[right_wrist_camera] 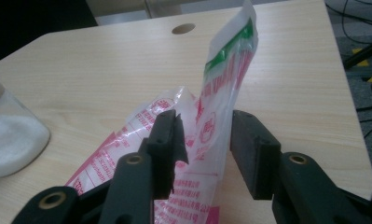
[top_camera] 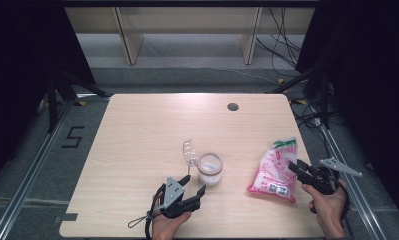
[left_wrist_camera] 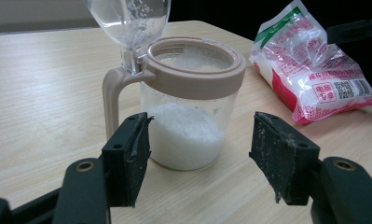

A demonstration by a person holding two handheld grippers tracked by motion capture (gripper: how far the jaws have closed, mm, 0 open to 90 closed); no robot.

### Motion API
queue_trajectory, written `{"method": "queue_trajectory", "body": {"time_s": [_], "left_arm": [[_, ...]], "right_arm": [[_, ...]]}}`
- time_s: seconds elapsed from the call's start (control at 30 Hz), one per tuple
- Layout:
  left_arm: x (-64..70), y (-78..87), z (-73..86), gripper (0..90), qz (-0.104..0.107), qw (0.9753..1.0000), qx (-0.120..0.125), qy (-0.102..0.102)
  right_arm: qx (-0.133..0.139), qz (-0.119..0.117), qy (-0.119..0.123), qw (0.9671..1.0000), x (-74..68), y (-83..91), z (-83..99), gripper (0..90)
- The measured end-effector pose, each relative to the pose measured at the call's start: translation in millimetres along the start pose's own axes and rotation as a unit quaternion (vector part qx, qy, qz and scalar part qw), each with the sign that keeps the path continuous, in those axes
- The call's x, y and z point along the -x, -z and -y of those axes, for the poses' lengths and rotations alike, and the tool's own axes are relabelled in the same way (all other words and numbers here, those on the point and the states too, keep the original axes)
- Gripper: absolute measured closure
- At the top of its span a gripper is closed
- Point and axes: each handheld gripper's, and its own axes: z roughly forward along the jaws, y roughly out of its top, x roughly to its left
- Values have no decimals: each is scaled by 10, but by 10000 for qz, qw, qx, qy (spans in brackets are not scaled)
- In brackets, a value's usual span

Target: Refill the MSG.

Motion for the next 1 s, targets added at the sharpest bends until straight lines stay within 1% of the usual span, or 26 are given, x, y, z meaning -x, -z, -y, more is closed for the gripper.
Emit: {"method": "queue_trajectory", "body": {"time_s": [0.03, 0.07, 0.13, 0.17, 0.2, 0.23, 0.27, 0.3, 0.33, 0.4, 0.43, 0.5, 0.53, 0.57, 0.6, 0.67, 0.7, 0.73, 0.77, 0.8, 0.83, 0.87, 0.9, 0.93, 0.97, 1.0], "left_arm": [[-5, -1, 1, 367, 8, 10000, 1, -17], [-8, 0, 3, 367, 5, 10000, -1, -28], [-13, -2, 8, 367, -20, 10000, -8, -30], [-17, -1, 10, 367, -15, 10000, -26, -19], [-23, 3, 9, 367, -25, 10000, -62, -43], [-25, 3, 9, 367, -34, 10000, -64, -36], [-27, 2, 8, 367, -36, 10000, -53, -27], [-32, 2, 6, 367, -50, 10000, -57, -25], [-39, 2, 3, 367, -55, 10000, -48, -23], [-62, 3, -3, 367, -44, 10000, -3, -20], [-67, 16, -10, 367, -111, 9999, -38, -4], [-98, 21, -20, 367, -105, 9999, 16, -11], [-95, 33, -27, 367, -172, 9998, -4, 41], [-106, 32, -31, 367, -182, 9998, 33, 18], [-113, 32, -33, 369, -181, 9998, 48, 39], [-134, 39, -41, 372, -204, 9998, 17, -22], [-140, 35, -40, 374, -193, 9998, 39, 36], [-153, 37, -45, 376, -200, 9998, 39, 4], [-168, 37, -49, 378, -214, 9998, 40, -11], [-176, 35, -49, 378, -249, 9997, 51, 14], [-193, 36, -56, 378, -241, 9997, 33, -27], [-198, 39, -59, 382, -284, 9996, 22, 7], [-208, 42, -64, 388, -310, 9995, 14, -24], [-213, 48, -68, 390, -340, 9994, -8, 3], [-223, 53, -74, 391, -345, 9994, 3, -11], [-232, 49, -78, 393, -344, 9994, 66, 9]], "right_arm": [[71, 47, 79, 9999, 3, 14, 10, 599], [65, 99, 87, 9999, -6, 32, 24, 596], [40, 64, 71, 9999, -21, 63, 45, 571], [37, 99, -1, 9999, -48, 69, 55, 570], [-35, 43, 71, 10000, -50, 83, 51, 570], [36, 103, 192, 9998, -56, 80, 56, 567], [40, 129, 196, 9997, -74, 86, 57, 561], [49, 94, 247, 9996, -86, 84, 58, 558], [11, 74, 146, 9999, -120, 103, 59, 554], [95, 59, 302, 9995, -135, 110, 54, 541], [111, 14, 205, 9997, -172, 127, 54, 532], [118, -113, 211, 9996, -215, 137, 60, 514], [110, -84, 400, 9991, -230, 136, 62, 503], [68, -66, 434, 9990, -276, 144, 66, 497], [75, -218, 442, 9988, -315, 150, 68, 490], [29, -243, 468, 9986, -394, 156, 87, 475], [34, -320, 548, 9980, -410, 150, 90, 466], [-45, -306, 483, 9984, -445, 160, 101, 460], [2, -422, 531, 9977, -444, 152, 104, 453], [14, -441, 454, 9980, -466, 147, 120, 441], [-41, -430, 611, 9972, -455, 140, 121, 435], [-106, -472, 483, 9977, -484, 152, 129, 434], [1, -493, 525, 9974, -491, 142, 138, 428], [-53, -525, 536, 9972, -496, 147, 140, 419], [-167, -440, 467, 9978, -516, 165, 148, 414], [-75, -466, 569, 9973, -510, 154, 152, 415]]}}
